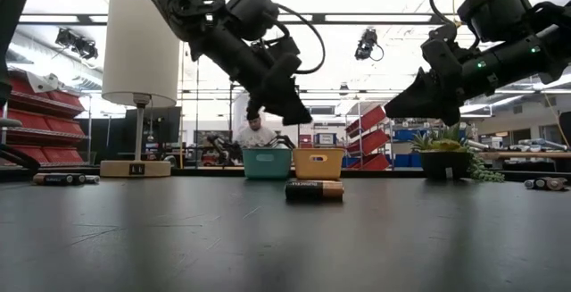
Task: Sort batteries
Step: Put the gold black battery into the blue bin
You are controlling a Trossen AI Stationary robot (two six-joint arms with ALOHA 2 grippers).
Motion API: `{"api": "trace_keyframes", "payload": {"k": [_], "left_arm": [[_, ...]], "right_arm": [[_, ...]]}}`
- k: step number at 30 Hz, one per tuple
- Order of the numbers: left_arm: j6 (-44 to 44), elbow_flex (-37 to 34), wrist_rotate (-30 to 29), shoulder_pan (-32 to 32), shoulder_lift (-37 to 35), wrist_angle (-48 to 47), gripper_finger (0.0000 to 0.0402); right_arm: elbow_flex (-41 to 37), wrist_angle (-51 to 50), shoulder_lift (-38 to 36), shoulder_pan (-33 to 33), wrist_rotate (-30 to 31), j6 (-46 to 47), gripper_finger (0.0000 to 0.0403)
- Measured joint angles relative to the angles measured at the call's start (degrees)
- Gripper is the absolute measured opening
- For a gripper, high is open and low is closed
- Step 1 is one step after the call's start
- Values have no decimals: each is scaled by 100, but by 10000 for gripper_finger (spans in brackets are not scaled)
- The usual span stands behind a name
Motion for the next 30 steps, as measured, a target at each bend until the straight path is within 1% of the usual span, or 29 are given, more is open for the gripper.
{"api": "trace_keyframes", "payload": {"k": [3, 7, 10, 14, 17, 22, 26, 30], "left_arm": [[146, 2, -4, 431, -128, 56, 76], [274, 2, 2, 971, -117, 42, 76], [381, 4, 24, 1279, -82, 35, 76], [467, 4, 114, 1555, -81, 6, 76], [598, 4, 357, 1704, -74, -61, 76], [873, 2, 380, 1793, 52, -66, 76], [923, 5, 386, 1811, 133, -20, 79], [1102, 4, 405, 1811, 234, 4, 90]], "right_arm": [[0, 4, 0, 0, 9, 0, 86], [0, 4, 0, -4, 68, 0, 86], [0, 4, 0, -4, 193, 0, 86], [0, -6, 0, -5, 210, 0, 86], [0, -7, 0, -15, 310, 2, 86], [0, -9, 0, -17, 635, 73, 86], [0, -46, 0, -17, 656, 107, 88], [0, -76, 1, -15, 658, 107, 89]]}}
